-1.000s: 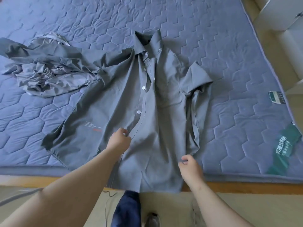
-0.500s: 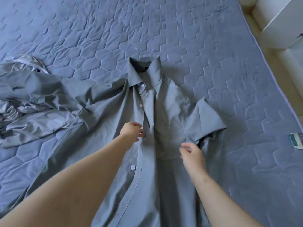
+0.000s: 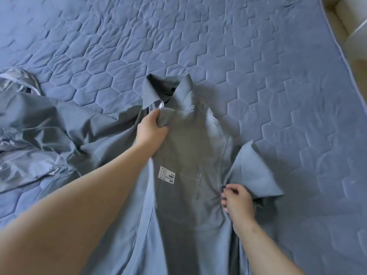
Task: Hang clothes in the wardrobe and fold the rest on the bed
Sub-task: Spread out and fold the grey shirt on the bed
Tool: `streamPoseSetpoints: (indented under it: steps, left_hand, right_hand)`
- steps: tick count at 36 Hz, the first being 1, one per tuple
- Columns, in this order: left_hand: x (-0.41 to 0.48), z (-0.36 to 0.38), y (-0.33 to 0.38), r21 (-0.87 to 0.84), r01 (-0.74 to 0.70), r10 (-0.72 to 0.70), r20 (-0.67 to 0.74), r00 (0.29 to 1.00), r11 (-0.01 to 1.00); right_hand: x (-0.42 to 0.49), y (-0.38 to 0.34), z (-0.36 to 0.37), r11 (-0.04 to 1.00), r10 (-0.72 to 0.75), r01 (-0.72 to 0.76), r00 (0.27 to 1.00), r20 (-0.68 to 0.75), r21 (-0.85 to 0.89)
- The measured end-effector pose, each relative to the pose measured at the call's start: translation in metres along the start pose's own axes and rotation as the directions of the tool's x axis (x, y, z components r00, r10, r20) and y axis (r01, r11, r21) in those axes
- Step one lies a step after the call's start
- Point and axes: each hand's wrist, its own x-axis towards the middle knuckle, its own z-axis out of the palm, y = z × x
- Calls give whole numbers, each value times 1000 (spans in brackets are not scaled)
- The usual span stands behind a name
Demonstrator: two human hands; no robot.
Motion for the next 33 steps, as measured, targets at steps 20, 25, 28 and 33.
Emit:
streamPoseSetpoints:
  steps: [20, 25, 28, 33]
  left_hand:
    - [-26, 59, 13, 512, 2, 80, -138, 987, 859]
    - [-71, 105, 34, 248, -261, 118, 476, 872, 933]
    - [-90, 128, 52, 198, -304, 117, 629, 769, 932]
    - [-100, 139, 74, -52, 140, -86, 568, 818, 989]
  right_hand:
    - [20, 22, -62, 872, 342, -160, 875, -343, 462]
    - [-2, 35, -70, 936, 273, -229, 952, -141, 265]
    - [-5, 20, -85, 939, 212, -119, 939, -270, 322]
    - [-6, -23, -123, 976, -108, 199, 801, -589, 91]
